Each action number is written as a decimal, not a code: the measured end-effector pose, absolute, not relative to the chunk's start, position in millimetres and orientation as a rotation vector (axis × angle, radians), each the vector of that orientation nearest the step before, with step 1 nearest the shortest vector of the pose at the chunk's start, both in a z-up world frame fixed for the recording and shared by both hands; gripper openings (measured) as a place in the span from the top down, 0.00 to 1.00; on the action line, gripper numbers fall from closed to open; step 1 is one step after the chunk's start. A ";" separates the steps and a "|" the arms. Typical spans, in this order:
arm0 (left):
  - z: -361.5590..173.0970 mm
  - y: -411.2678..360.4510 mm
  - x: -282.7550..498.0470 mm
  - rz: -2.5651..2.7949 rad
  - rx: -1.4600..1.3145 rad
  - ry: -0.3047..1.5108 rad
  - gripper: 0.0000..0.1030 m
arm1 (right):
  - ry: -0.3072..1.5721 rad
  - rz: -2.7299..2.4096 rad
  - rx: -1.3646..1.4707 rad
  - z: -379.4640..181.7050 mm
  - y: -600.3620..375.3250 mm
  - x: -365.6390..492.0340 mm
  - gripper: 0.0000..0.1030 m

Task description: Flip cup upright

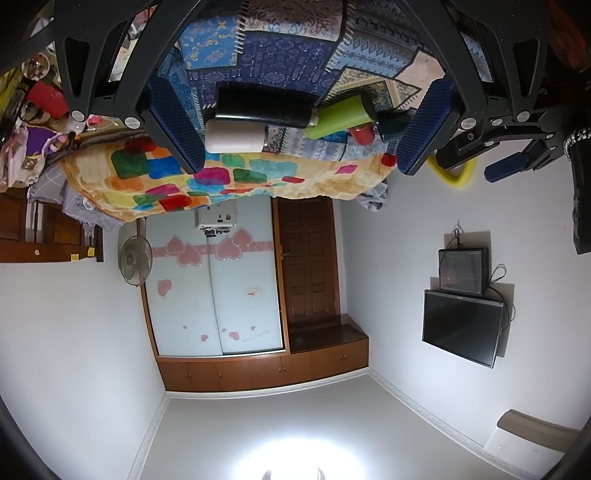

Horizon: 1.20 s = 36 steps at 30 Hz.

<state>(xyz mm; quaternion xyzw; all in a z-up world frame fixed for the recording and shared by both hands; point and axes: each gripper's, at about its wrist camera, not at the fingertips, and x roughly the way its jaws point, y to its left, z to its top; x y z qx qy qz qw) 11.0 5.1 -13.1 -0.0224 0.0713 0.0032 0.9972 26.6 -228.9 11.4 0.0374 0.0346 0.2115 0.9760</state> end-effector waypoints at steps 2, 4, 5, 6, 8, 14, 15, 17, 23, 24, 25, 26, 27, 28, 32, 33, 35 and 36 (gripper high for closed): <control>-11.1 5.4 10.4 0.007 -0.046 0.141 0.00 | 0.069 0.426 0.073 11.9 -228.3 26.8 0.00; -10.8 5.8 10.5 0.007 -0.047 0.140 0.00 | 0.067 0.428 0.073 12.0 -228.3 26.7 0.00; -10.4 6.3 10.6 0.008 -0.048 0.140 0.00 | 0.067 0.428 0.073 12.2 -228.1 26.7 0.00; -10.3 6.8 10.9 0.009 -0.048 0.141 0.00 | 0.066 0.428 0.072 12.3 -228.1 26.7 0.00; -10.0 6.4 10.6 0.010 -0.048 0.140 0.00 | 0.065 0.429 0.073 11.6 -228.5 26.4 0.00; -8.3 7.9 11.2 0.014 -0.049 0.136 0.00 | 0.063 0.429 0.073 11.1 -228.3 26.2 0.00; -8.3 8.1 10.8 0.014 -0.049 0.135 0.00 | 0.063 0.430 0.073 11.1 -228.3 26.3 0.00; -8.4 9.3 10.8 0.016 -0.050 0.134 0.00 | 0.063 0.429 0.073 10.8 -228.1 26.0 0.00; -8.4 10.6 10.8 0.022 -0.049 0.134 0.00 | 0.063 0.432 0.075 11.1 -226.8 25.2 0.00; -8.7 10.6 10.9 0.023 -0.049 0.134 0.00 | 0.063 0.432 0.074 11.0 -226.7 25.2 0.00; -9.2 10.9 10.6 0.024 -0.049 0.133 0.00 | 0.064 0.433 0.073 10.8 -226.6 25.2 0.00; -9.4 10.9 10.6 0.024 -0.049 0.134 0.00 | 0.064 0.433 0.072 11.0 -226.2 25.2 0.00; -9.5 11.6 11.1 0.025 -0.050 0.135 0.00 | 0.066 0.434 0.071 10.9 -225.6 25.6 0.00; -10.1 11.5 11.2 0.025 -0.050 0.135 0.00 | 0.065 0.435 0.071 10.5 -225.9 25.5 0.00; -12.8 8.9 12.1 0.027 -0.048 0.137 0.00 | 0.071 0.439 0.067 9.7 -223.5 28.8 0.00; -13.7 9.1 13.5 0.028 -0.047 0.139 0.00 | 0.075 0.439 0.066 9.2 -222.5 30.8 0.00; -16.4 9.0 17.2 0.029 -0.046 0.145 0.00 | 0.080 0.439 0.063 6.8 -221.6 33.6 0.00; -17.9 9.4 19.9 0.029 -0.045 0.149 0.00 | 0.084 0.439 0.061 5.8 -220.9 35.8 0.00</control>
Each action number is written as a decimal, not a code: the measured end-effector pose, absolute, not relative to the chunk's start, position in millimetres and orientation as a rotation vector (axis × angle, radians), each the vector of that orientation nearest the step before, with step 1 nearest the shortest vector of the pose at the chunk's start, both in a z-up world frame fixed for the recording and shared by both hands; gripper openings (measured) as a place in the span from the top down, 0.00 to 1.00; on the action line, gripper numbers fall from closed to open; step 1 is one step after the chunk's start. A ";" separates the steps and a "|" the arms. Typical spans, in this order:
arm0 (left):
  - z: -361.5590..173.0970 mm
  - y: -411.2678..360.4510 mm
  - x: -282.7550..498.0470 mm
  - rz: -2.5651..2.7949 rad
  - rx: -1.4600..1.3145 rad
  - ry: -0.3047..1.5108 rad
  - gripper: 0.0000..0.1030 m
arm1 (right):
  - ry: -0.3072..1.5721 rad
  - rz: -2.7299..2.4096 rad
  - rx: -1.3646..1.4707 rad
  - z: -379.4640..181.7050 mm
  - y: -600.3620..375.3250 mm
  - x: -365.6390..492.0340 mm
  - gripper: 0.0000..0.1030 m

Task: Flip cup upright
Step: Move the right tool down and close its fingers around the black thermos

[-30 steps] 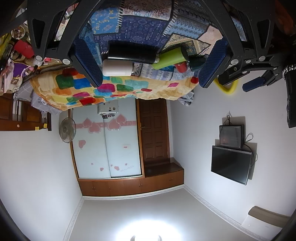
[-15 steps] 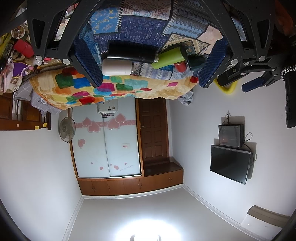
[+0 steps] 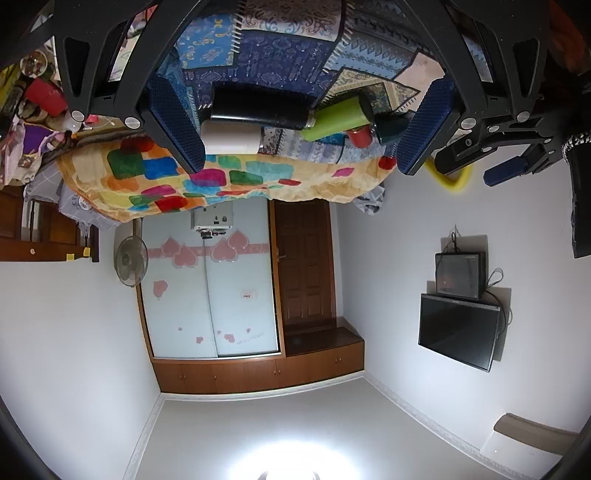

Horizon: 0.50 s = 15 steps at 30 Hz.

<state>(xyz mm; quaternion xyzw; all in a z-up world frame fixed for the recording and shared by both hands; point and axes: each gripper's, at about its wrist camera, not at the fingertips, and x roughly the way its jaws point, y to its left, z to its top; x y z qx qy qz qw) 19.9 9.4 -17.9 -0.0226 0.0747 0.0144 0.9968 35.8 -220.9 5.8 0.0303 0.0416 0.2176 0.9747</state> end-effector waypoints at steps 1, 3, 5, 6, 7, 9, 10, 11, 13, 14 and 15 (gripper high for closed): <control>-19.4 10.2 22.6 0.028 -0.045 0.153 0.00 | 0.088 0.438 0.060 4.6 -220.9 37.7 0.00; -23.2 11.8 30.1 0.026 -0.046 0.162 0.00 | 0.101 0.438 0.051 1.5 -219.7 45.7 0.00; -27.2 13.8 37.9 0.019 -0.048 0.173 0.00 | 0.122 0.445 0.031 -2.6 -217.9 56.9 0.00; -29.5 15.1 42.3 0.016 -0.049 0.179 0.00 | 0.133 0.449 0.019 -4.3 -216.9 63.0 0.00; -30.9 16.2 46.2 0.015 -0.050 0.184 0.00 | 0.142 0.449 0.009 -6.3 -216.0 69.1 0.00; -36.1 18.5 56.7 0.014 -0.056 0.200 0.00 | 0.164 0.467 -0.017 -9.8 -213.5 84.9 0.00; -38.2 19.6 61.6 0.012 -0.057 0.206 0.00 | 0.173 0.473 -0.024 -11.4 -213.2 89.6 0.00; -40.2 20.7 66.8 0.013 -0.057 0.214 0.00 | 0.188 0.484 -0.038 -14.2 -211.9 98.4 0.00; -45.6 22.2 80.3 0.011 -0.057 0.235 0.00 | 0.223 0.500 -0.078 -21.6 -207.7 119.6 0.00; -48.5 23.3 87.4 0.009 -0.059 0.248 0.00 | 0.240 0.505 -0.093 -25.0 -206.4 128.8 0.00; -51.3 24.6 93.8 0.006 -0.060 0.258 0.00 | 0.259 0.509 -0.104 -28.2 -205.0 137.3 0.00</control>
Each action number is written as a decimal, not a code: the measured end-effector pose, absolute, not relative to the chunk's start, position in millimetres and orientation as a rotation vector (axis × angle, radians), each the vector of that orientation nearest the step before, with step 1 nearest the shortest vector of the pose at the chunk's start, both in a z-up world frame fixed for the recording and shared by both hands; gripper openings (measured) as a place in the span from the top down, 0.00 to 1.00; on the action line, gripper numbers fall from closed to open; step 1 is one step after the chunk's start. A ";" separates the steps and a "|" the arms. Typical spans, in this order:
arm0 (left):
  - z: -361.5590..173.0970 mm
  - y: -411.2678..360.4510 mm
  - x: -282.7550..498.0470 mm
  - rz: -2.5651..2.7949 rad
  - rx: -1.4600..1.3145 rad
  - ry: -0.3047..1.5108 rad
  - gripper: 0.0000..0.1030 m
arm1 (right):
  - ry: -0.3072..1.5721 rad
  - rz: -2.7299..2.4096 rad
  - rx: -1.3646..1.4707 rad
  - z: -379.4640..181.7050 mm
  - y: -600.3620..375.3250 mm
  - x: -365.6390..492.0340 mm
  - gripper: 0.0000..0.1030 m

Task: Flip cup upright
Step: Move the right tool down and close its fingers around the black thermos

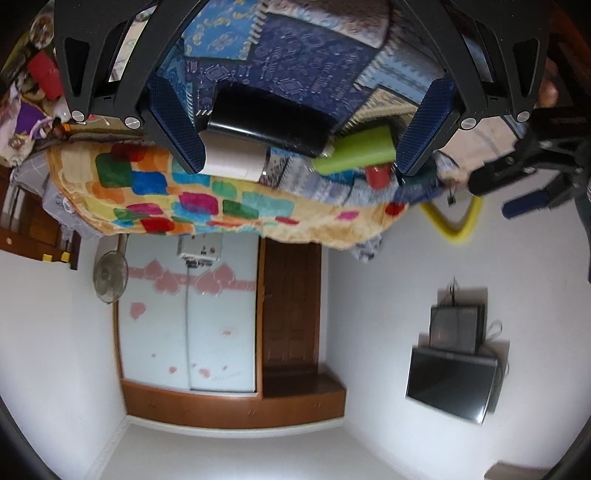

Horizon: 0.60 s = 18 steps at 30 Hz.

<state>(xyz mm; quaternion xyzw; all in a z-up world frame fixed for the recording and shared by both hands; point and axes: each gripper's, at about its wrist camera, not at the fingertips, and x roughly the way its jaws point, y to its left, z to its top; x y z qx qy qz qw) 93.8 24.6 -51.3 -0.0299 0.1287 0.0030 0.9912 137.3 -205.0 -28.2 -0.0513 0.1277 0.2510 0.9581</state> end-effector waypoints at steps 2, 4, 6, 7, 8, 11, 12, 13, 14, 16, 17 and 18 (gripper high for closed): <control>-55.7 26.5 105.4 0.005 -0.062 0.274 0.00 | 0.295 0.510 -0.123 -34.6 -201.9 155.2 0.00; -60.9 28.9 118.4 -0.001 -0.069 0.296 0.00 | 0.322 0.515 -0.143 -41.3 -201.0 170.2 0.00; -67.2 30.6 130.7 -0.007 -0.077 0.318 0.00 | 0.350 0.517 -0.176 -47.3 -200.3 184.2 0.00; -70.2 30.9 135.8 -0.010 -0.077 0.325 0.00 | 0.365 0.519 -0.196 -50.7 -198.6 191.2 0.00; -73.4 30.6 141.2 -0.013 -0.074 0.332 0.02 | 0.376 0.523 -0.209 -52.6 -197.3 195.5 0.00; -83.1 29.2 156.8 -0.026 -0.065 0.362 0.06 | 0.425 0.566 -0.259 -63.8 -194.3 217.7 0.00; -86.8 28.8 161.9 -0.030 -0.063 0.373 0.06 | 0.436 0.575 -0.288 -69.0 -193.0 225.9 0.00; -90.0 28.1 167.0 -0.030 -0.061 0.382 0.06 | 0.457 0.578 -0.313 -74.6 -191.7 235.0 0.00; -93.6 27.1 171.2 -0.030 -0.058 0.388 0.06 | 0.473 0.583 -0.323 -77.2 -191.6 239.6 0.00; -100.3 24.9 179.6 -0.035 -0.050 0.403 0.06 | 0.531 0.597 -0.349 -86.5 -190.2 255.3 0.01; -103.6 23.6 183.2 -0.038 -0.045 0.411 0.06 | 0.559 0.605 -0.362 -90.4 -189.7 262.9 0.01; -106.2 22.5 185.9 -0.041 -0.041 0.418 0.06 | 0.595 0.623 -0.384 -94.9 -188.6 270.3 0.01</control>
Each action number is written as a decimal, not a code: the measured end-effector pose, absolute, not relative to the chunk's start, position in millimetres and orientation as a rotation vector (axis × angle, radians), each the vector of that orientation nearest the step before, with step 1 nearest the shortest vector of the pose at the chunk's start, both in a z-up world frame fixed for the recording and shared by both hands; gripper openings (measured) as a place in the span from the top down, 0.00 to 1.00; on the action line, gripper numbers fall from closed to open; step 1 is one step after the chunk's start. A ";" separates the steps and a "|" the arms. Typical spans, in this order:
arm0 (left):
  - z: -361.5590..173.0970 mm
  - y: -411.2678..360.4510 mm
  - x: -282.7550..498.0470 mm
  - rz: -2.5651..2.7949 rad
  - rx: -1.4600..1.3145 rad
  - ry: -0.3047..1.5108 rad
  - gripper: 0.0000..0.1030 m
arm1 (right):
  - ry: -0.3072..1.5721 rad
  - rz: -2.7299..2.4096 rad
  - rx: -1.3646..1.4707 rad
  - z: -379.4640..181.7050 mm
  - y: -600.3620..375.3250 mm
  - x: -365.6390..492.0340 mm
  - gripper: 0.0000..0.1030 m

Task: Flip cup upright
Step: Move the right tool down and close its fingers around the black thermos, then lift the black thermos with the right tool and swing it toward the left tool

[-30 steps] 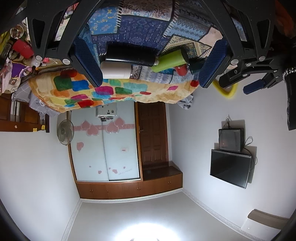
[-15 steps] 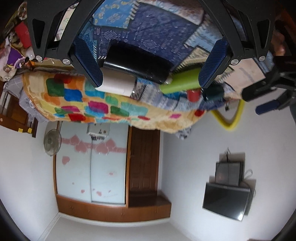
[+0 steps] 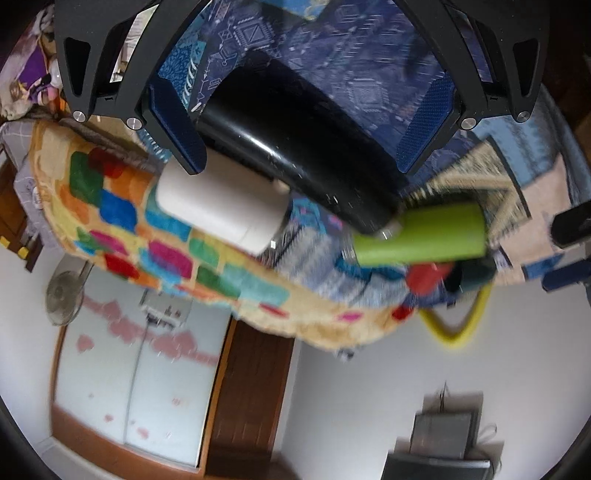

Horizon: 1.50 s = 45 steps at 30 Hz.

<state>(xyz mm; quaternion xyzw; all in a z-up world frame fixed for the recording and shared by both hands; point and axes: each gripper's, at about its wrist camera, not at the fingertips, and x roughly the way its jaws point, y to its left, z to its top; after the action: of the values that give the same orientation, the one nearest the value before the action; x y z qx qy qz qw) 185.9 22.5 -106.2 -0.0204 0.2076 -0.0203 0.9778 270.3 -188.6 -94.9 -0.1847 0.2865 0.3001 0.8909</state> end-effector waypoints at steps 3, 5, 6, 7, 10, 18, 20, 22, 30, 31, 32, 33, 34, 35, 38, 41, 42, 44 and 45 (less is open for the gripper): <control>-113.6 20.8 194.2 -0.042 -0.033 0.439 0.06 | 0.661 0.657 -0.432 -100.9 -185.4 285.3 0.02; -117.5 20.9 198.1 -0.042 -0.036 0.447 0.06 | 0.709 0.680 -0.457 -103.2 -182.2 296.5 0.05; -119.3 21.1 199.9 -0.041 -0.039 0.451 0.06 | 0.736 0.696 -0.473 -104.2 -180.3 301.8 0.08; -120.1 21.5 201.3 -0.041 -0.042 0.455 0.06 | 0.749 0.701 -0.479 -105.2 -180.1 304.6 0.11; -122.7 21.8 204.1 -0.039 -0.047 0.462 0.06 | 0.820 0.736 -0.492 -107.4 -177.1 315.7 0.12; -127.6 24.4 208.4 -0.036 -0.058 0.468 0.06 | 0.917 0.793 -0.590 -112.1 -167.4 319.4 0.15; -129.1 24.3 209.8 -0.035 -0.060 0.469 0.06 | 0.924 0.799 -0.608 -111.2 -167.4 319.8 0.19; -129.3 23.5 208.4 -0.037 -0.063 0.470 0.06 | 0.931 0.811 -0.629 -110.0 -167.2 316.6 0.25; -130.7 20.5 207.8 -0.040 -0.070 0.472 0.06 | 0.995 0.909 -0.640 -111.6 -161.1 302.5 0.38; -130.8 20.2 208.2 -0.038 -0.071 0.472 0.06 | 1.001 0.908 -0.649 -114.8 -157.9 302.5 0.38; -131.0 19.8 208.3 -0.038 -0.071 0.473 0.06 | 1.001 0.906 -0.658 -117.8 -154.8 302.1 0.38; -131.0 19.9 208.2 -0.036 -0.070 0.474 0.06 | 1.005 0.906 -0.663 -121.5 -151.5 302.1 0.35; -131.1 19.8 208.0 -0.034 -0.067 0.474 0.06 | 1.004 0.900 -0.665 -124.1 -149.4 302.3 0.35; -131.1 19.6 207.8 -0.030 -0.063 0.473 0.06 | 1.006 0.898 -0.664 -124.1 -149.1 301.9 0.35; -131.0 19.7 208.2 -0.025 -0.057 0.473 0.06 | 1.006 0.890 -0.633 -124.3 -152.1 302.3 0.37; -130.2 19.9 208.6 -0.028 -0.061 0.471 0.06 | 1.003 0.872 -0.579 -123.3 -156.3 299.3 0.38; -129.5 19.0 208.0 -0.028 -0.060 0.469 0.06 | 0.994 0.857 -0.566 -123.1 -157.3 296.6 0.38; -127.9 18.1 206.0 -0.031 -0.057 0.466 0.06 | 0.982 0.842 -0.555 -121.8 -158.3 289.0 0.39; -126.9 16.9 204.8 -0.033 -0.053 0.465 0.06 | 0.966 0.831 -0.549 -120.1 -159.4 284.1 0.39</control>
<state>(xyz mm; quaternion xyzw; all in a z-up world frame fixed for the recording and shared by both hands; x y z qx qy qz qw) 204.8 16.9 -126.9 -0.0262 0.2302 -0.0165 0.9727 284.1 -159.4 -120.1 -0.2532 0.4453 0.3829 0.7688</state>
